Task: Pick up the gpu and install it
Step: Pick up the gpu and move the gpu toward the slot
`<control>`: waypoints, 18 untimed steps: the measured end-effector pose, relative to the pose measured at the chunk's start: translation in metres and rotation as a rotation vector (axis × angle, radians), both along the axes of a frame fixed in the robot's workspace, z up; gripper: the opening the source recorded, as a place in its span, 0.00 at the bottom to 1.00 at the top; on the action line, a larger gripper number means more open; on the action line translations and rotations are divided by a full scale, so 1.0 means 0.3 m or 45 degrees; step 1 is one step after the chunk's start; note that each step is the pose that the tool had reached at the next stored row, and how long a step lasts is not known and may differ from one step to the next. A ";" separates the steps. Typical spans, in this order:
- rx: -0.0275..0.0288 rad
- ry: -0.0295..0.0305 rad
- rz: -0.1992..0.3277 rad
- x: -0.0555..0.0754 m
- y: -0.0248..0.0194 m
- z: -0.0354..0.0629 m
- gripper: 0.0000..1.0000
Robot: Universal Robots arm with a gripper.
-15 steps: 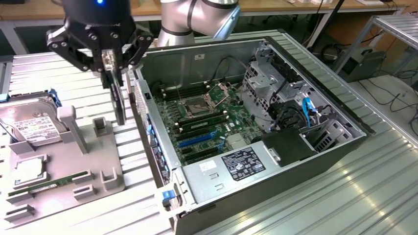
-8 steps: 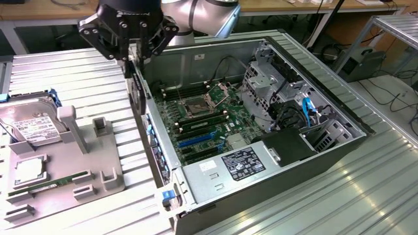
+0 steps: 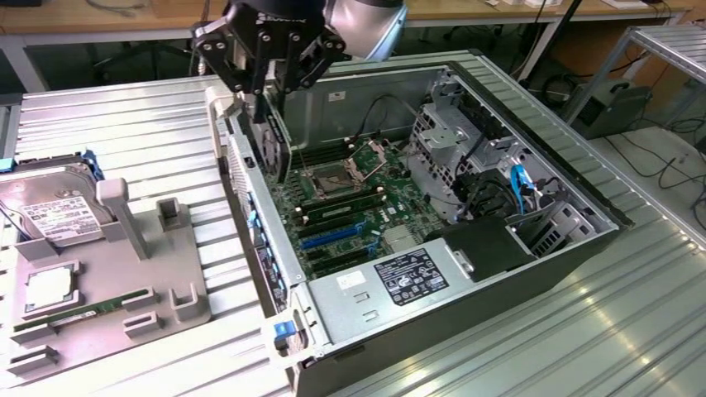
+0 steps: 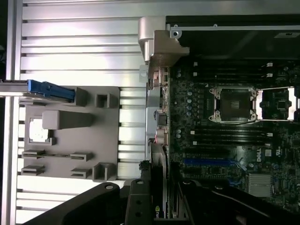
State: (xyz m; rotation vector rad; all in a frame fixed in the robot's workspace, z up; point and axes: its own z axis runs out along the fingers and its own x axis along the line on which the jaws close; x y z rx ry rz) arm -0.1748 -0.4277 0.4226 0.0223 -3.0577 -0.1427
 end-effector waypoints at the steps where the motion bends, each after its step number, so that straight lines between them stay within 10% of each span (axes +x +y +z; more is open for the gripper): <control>1: 0.0013 0.0033 0.000 0.016 0.000 0.000 0.26; 8: 0.0072 0.0181 0.000 0.136 0.000 -0.014 0.26; 18: 0.0076 0.0183 0.000 0.308 -0.002 -0.070 0.26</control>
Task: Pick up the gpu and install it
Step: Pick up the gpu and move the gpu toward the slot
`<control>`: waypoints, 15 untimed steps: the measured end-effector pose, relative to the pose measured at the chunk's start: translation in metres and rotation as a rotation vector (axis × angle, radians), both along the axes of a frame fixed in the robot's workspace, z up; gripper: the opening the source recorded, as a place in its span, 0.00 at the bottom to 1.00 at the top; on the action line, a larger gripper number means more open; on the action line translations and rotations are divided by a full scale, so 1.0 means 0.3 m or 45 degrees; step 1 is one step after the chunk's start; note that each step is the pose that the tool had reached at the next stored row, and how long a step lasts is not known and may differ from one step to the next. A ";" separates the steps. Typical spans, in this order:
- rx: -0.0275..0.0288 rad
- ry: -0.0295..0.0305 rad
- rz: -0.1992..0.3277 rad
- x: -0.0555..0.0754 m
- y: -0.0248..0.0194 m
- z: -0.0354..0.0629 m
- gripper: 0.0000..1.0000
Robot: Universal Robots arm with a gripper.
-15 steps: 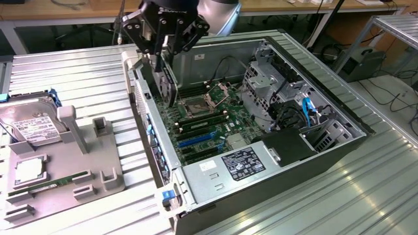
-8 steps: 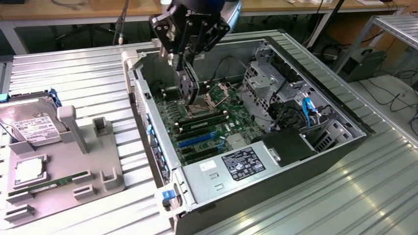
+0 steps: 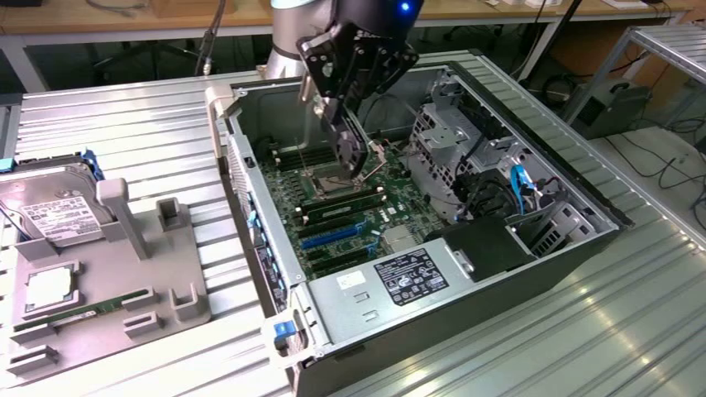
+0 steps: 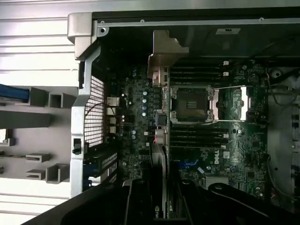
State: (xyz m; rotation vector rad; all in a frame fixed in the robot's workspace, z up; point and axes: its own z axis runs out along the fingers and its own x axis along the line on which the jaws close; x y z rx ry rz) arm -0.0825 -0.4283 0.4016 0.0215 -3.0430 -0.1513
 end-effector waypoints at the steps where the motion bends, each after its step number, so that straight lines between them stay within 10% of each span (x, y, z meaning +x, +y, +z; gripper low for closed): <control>1: -0.0001 0.0000 0.000 0.016 -0.001 -0.006 0.26; 8: -0.0007 0.0002 0.000 0.122 -0.033 -0.045 0.26; 15: 0.0009 -0.0096 0.000 0.142 -0.108 -0.063 0.26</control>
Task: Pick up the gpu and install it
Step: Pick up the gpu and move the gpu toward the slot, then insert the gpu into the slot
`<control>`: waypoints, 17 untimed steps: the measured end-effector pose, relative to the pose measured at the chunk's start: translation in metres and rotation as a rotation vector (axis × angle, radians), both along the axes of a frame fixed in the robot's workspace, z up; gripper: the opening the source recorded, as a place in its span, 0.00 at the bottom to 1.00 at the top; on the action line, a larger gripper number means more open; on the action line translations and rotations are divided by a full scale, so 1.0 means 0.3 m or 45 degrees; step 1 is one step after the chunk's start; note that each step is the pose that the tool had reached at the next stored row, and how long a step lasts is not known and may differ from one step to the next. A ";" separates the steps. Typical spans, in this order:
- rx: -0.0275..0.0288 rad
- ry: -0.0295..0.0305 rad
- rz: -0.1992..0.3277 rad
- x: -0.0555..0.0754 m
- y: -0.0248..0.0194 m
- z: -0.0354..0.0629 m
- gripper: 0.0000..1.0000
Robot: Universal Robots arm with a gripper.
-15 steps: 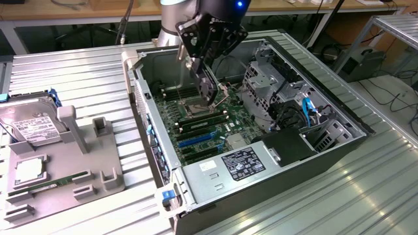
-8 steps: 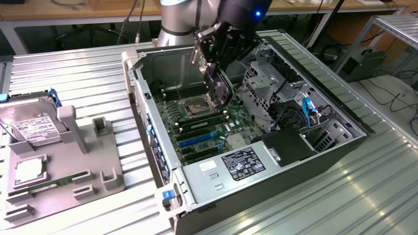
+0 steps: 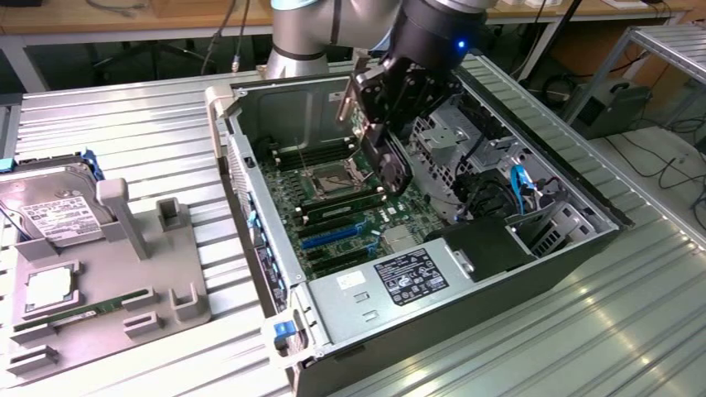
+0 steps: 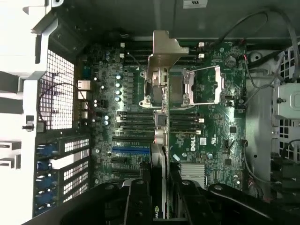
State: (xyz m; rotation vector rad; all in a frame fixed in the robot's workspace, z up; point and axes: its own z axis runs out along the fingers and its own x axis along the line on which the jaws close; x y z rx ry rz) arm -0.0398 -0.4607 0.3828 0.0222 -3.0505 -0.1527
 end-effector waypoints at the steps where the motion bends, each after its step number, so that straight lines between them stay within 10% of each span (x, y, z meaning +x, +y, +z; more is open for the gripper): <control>1: 0.0000 -0.0087 0.000 -0.001 -0.003 -0.001 0.26; 4: -0.0026 -0.0384 0.000 -0.007 -0.003 -0.004 0.26; 17: -0.0039 -0.0384 0.000 -0.007 -0.003 -0.004 0.26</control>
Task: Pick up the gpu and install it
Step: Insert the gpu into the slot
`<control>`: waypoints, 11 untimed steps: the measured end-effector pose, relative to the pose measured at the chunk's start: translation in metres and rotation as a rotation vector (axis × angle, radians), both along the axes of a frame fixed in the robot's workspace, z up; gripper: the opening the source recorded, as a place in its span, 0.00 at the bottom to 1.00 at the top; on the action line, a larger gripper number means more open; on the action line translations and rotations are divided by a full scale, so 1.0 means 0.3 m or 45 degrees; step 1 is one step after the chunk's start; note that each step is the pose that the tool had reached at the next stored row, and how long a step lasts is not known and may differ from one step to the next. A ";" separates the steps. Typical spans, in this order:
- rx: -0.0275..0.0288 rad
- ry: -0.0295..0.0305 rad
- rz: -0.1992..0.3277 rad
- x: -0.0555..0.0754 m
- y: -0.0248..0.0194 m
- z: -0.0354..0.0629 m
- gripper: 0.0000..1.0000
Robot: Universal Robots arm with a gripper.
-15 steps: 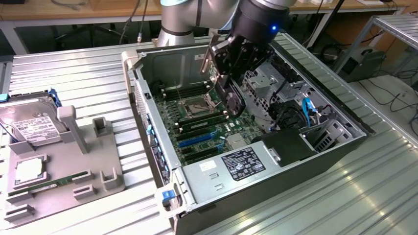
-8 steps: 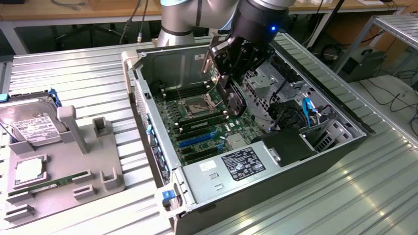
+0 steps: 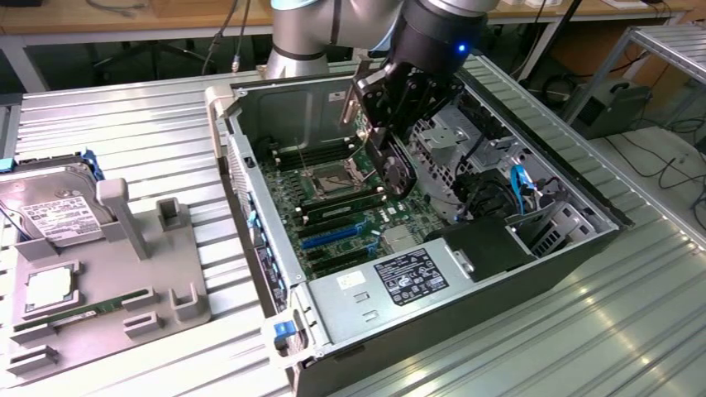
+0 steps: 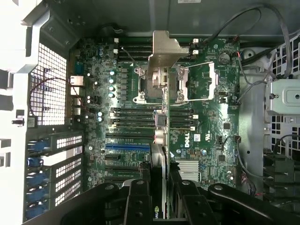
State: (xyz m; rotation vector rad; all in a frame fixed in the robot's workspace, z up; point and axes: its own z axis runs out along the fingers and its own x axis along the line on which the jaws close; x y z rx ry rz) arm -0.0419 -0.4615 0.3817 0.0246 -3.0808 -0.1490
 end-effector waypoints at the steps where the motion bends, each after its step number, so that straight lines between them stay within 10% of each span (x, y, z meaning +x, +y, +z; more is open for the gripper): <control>1: 0.0000 0.0000 0.000 0.000 0.000 0.000 0.26; 11: -0.0004 -0.0002 0.071 -0.001 0.000 -0.001 0.26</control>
